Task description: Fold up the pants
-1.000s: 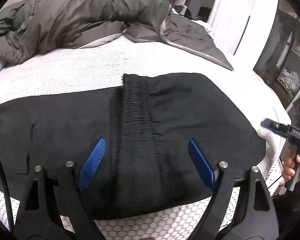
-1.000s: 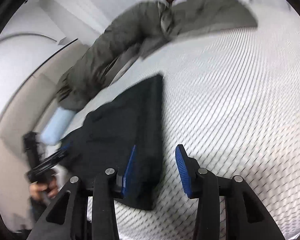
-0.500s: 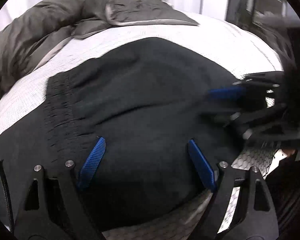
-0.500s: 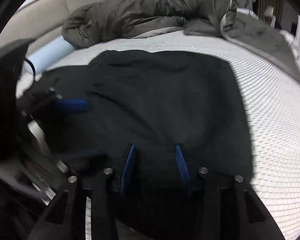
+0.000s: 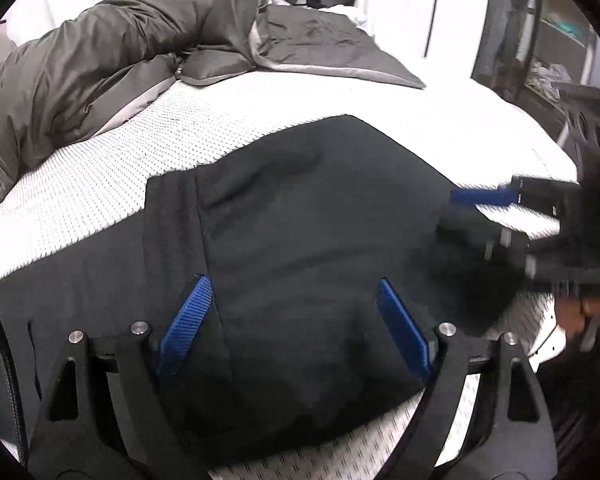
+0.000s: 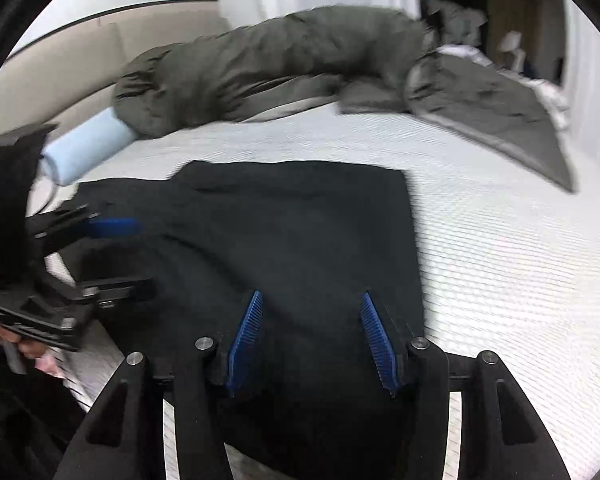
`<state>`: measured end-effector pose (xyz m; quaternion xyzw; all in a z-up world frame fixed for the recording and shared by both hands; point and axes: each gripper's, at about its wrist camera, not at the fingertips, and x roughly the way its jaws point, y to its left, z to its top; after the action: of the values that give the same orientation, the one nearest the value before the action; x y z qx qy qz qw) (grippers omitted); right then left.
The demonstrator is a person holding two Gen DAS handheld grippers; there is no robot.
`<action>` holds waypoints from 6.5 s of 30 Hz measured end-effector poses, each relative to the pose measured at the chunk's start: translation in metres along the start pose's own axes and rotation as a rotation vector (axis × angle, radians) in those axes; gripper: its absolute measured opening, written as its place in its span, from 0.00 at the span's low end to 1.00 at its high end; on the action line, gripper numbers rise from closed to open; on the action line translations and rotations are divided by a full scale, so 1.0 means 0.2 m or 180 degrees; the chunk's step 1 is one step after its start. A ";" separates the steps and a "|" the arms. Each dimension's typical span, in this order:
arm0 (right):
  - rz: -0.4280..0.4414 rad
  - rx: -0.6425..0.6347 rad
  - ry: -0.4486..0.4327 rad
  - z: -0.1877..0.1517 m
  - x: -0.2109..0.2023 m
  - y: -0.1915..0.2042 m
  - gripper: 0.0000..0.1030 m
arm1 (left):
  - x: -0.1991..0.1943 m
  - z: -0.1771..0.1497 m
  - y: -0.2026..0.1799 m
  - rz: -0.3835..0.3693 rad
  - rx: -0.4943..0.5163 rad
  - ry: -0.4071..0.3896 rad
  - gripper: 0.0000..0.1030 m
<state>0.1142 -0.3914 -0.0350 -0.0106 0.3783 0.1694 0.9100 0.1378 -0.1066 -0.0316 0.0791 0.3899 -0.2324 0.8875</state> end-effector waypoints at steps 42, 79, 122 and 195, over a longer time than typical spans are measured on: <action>0.0071 0.0158 0.0430 0.33 0.27 -0.09 0.49 | 0.11 0.28 0.39 -0.0139 -0.0111 0.0078 0.27; -0.0243 0.0092 0.0461 0.04 0.16 0.01 0.56 | -0.16 -0.30 0.22 0.0038 -0.0490 0.0084 0.86; -0.0252 0.0220 -0.0286 -0.02 -0.19 -0.02 0.83 | -0.80 0.07 0.47 0.0543 -0.1416 -0.1063 0.04; 0.0165 0.0685 0.0077 -0.10 -0.21 -0.18 0.61 | -0.11 -0.24 0.36 0.0233 -0.0903 -0.0048 0.83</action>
<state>0.0837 -0.4408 -0.0247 0.0950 0.4055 0.1511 0.8965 0.1278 -0.0197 -0.0506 -0.0348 0.4090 -0.1430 0.9006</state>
